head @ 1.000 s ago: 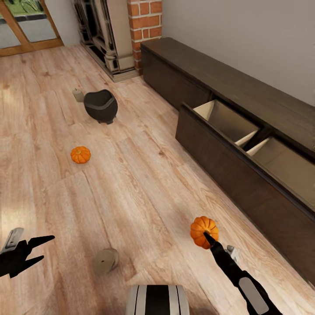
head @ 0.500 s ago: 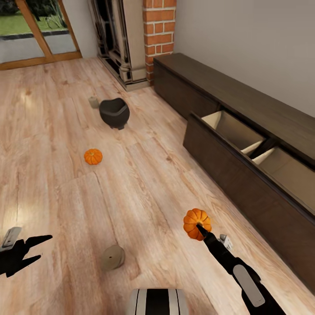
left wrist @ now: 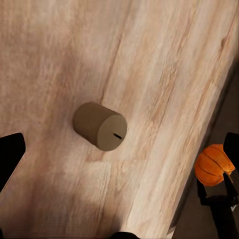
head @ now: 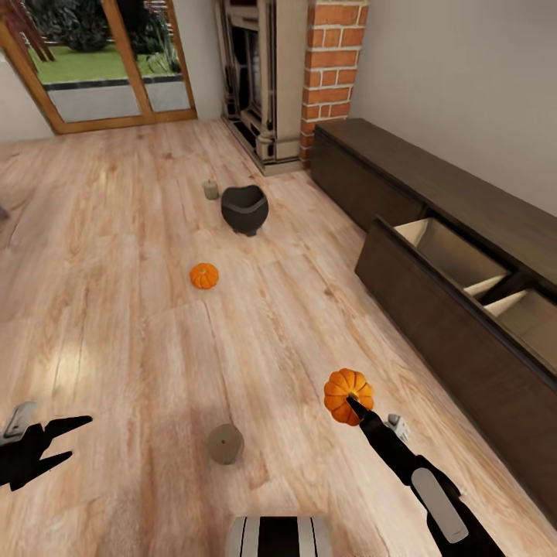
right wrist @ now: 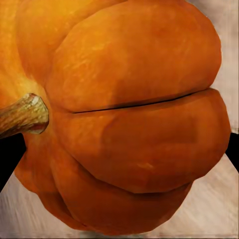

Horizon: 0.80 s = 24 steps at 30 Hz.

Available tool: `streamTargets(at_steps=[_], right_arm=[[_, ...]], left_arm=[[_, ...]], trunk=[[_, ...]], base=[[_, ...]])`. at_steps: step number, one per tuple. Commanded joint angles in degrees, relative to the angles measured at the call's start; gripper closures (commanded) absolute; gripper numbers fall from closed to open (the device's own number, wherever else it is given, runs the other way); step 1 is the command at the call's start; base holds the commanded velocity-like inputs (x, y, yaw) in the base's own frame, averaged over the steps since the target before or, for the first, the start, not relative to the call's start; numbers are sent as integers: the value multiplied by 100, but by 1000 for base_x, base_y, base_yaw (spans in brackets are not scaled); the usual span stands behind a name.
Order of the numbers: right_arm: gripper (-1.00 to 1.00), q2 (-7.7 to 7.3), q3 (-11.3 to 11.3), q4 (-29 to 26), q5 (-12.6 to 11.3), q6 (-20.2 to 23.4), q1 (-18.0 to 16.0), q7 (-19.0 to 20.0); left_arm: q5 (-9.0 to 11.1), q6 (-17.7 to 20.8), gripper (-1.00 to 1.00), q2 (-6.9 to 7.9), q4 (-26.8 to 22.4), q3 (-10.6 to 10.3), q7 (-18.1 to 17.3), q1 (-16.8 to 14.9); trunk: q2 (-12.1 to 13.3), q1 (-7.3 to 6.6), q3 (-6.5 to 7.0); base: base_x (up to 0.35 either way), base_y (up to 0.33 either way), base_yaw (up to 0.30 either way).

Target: Place each of the two pumpkins and all three candles from the living room inside a cabinet in the living room (use any cabinet), then make sure every cabinet is closed, and position the cauldron so it is next to a table in the living room.

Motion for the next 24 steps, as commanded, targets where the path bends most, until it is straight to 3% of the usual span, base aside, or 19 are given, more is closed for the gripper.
streamTargets(at_steps=[1,10,18,24], right_arm=[[100,-4,8,-5,-71,28,1,5],[100,-5,13,-5,-71,20,1,35],[100,-4,21,-5,-71,16,1,42],[100,-4,18,-5,-71,16,1,43]], left_arm=[[38,25,-100,-1,0,7,40,-6],[45,25,-100,1,0,194,40,36],[36,25,-100,-16,0,323,40,198],[28,25,-100,-18,1,352,40,213]], trunk=[[0,-6,17],[11,-27,163],[11,-27,128],[11,-27,102]], base=[[-299,98,282],[-304,148,276],[-38,35,263],[-1,249,262]])
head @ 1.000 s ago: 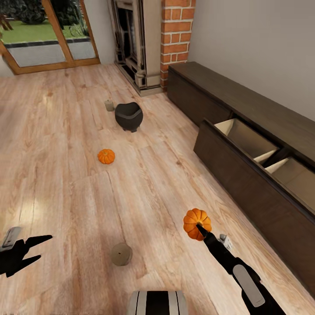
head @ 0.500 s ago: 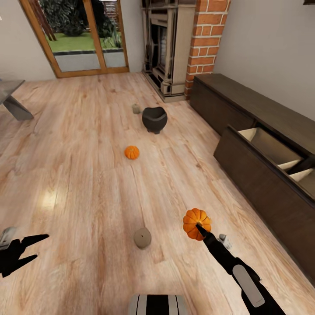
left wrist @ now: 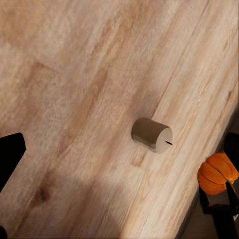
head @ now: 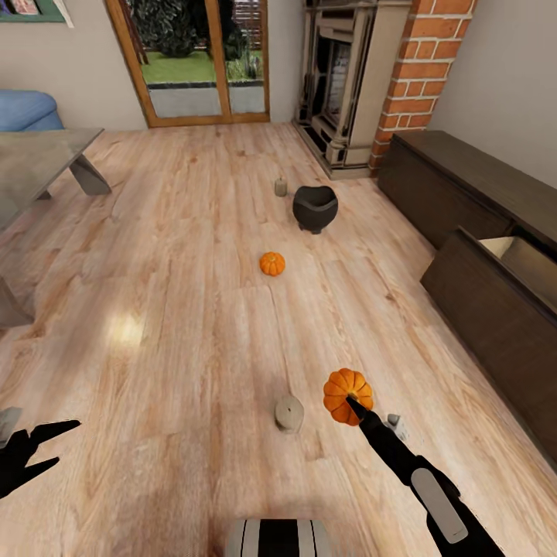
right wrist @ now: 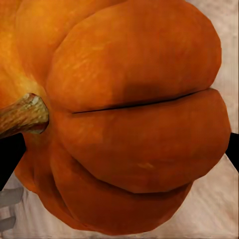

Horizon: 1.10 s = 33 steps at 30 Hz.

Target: Place each of the two pumpkins and all three candles from the living room inside a cabinet in the living room (use any cabinet), then make sure every cabinet is closed, and position the cauldron so it is next to a table in the living room.

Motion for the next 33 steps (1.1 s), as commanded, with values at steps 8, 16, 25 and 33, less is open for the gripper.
streamTargets(at_steps=[8,16,25,33], right_arm=[[100,-5,0,-9,-83,23,6,14],[100,-6,-1,-9,-83,3,50,38],[100,-7,-6,-9,-82,-12,61,185],[100,-5,-9,-9,-79,-12,61,189]], left_arm=[[94,25,-100,-2,8,288,33,1],[68,25,-100,6,6,355,33,37],[74,25,-100,5,5,355,32,38],[75,25,-100,4,3,355,31,38]], trunk=[[1,-6,8],[12,-27,192],[24,-50,456],[35,-71,707]], base=[[0,130,261],[0,2,101],[0,0,2],[0,0,0]])
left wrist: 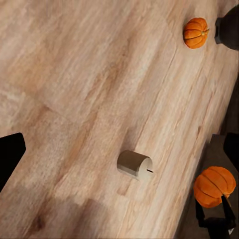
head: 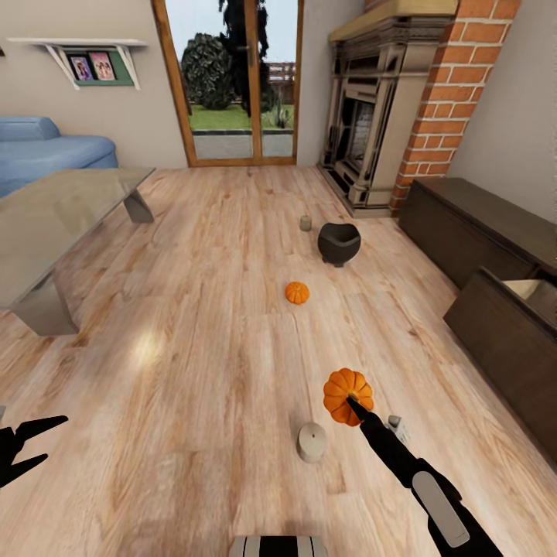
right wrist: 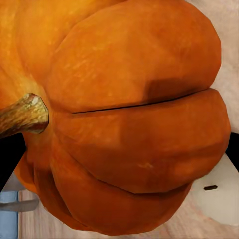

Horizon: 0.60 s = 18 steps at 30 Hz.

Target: Place each of the two pumpkins and all three candles from the living room inside a cabinet in the living room (use any cabinet), then make sure every cabinet is closed, and position the cauldron so it is next to a table in the living room.

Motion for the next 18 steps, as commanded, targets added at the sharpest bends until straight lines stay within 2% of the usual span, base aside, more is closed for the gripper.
streamTargets(at_steps=[1,10,18], right_arm=[[100,-5,4,2,-52,30,-1,3],[100,-3,4,2,-52,30,-1,3],[100,-4,9,-4,-54,30,-1,5]], left_arm=[[38,25,-100,1,-2,6,39,-3],[29,25,-100,-5,-2,-7,47,-3],[20,25,-100,-6,-3,-46,48,-3]], trunk=[[0,-3,28],[12,-26,311],[23,-47,551]], base=[[0,0,0],[0,0,3],[0,0,77]])
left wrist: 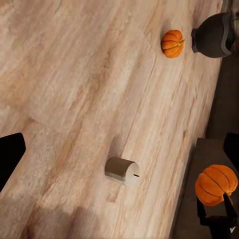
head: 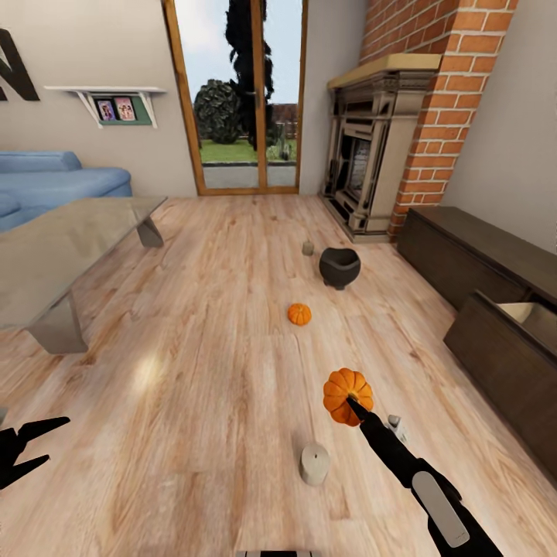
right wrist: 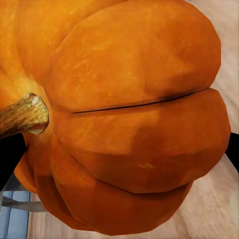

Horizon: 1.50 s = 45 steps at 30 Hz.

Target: Place each of the two pumpkins and all three candles from the living room inside a cabinet in the living room (use any cabinet), then make sure every cabinet is closed, and position the cauldron so it is next to a table in the living room.

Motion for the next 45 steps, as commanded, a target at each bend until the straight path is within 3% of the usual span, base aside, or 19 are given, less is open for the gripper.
streamTargets(at_steps=[1,16,21,27,45], right_arm=[[100,-3,5,0,-54,29,-1,3],[100,-3,8,-1,-54,37,-1,-7],[100,-3,8,-2,-54,38,-1,-7],[100,-3,8,-2,-54,38,-1,-7],[100,-3,8,1,-54,38,-1,-7]], left_arm=[[38,25,-100,0,-2,5,40,-4],[-40,25,-100,-24,-2,-18,45,-4],[-74,25,-100,-27,-2,-77,41,-4],[-76,25,-100,-34,-2,-78,40,-4],[-76,20,-100,-36,-4,-166,48,-4]], trunk=[[0,-3,20],[55,-60,265],[256,-170,309],[256,-170,254],[978,-565,413]], base=[[0,0,32],[0,0,3],[0,0,0],[0,0,0],[0,0,0]])
